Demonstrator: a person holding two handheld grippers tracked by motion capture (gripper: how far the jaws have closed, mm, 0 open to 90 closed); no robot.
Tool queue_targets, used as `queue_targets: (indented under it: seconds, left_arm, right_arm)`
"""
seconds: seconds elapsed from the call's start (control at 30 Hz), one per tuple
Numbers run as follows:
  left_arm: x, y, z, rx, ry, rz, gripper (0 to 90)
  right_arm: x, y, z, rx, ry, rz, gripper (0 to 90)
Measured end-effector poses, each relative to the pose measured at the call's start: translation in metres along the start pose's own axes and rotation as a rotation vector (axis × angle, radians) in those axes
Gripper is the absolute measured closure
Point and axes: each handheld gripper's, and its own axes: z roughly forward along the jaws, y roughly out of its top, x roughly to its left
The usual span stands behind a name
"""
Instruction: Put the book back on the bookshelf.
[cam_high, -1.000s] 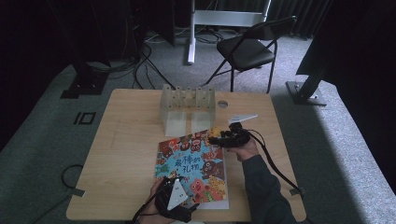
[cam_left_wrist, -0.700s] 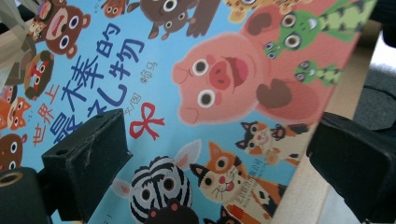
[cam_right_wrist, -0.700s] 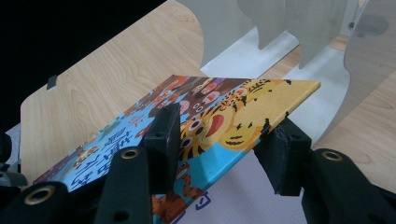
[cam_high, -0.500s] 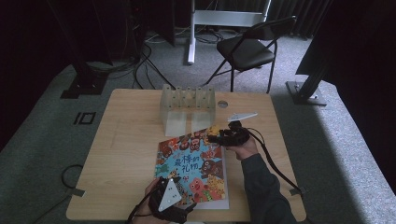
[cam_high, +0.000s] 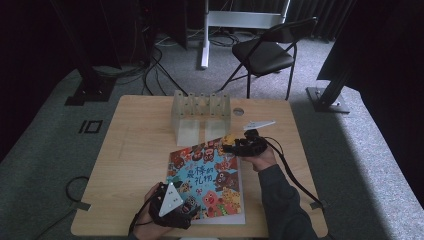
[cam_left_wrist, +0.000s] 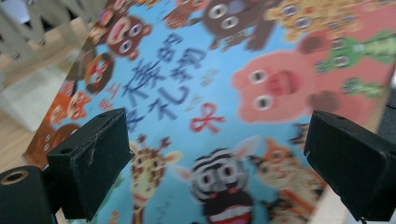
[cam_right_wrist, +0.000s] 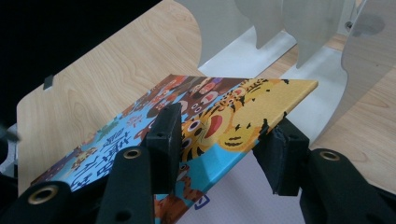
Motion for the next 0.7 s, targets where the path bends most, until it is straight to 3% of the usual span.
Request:
queue_targets:
  seconds: [0.27, 0.43, 0.7]
  left_arm:
    - [0.024, -0.011, 0.005, 0.027, 0.031, -0.058, 7.0]
    - [0.041, -0.017, 0.006, 0.014, -0.010, -0.130, 8.2]
    - [0.064, -0.022, 0.013, 0.013, -0.006, -0.199, 10.3]
  right_arm:
    - [0.005, 0.008, -0.001, 0.012, -0.009, -0.018, 53.2]
    - [0.006, 0.009, -0.001, 0.012, -0.005, -0.021, 53.7]
    - [0.004, 0.010, -0.002, 0.011, 0.015, -0.001, 56.4]
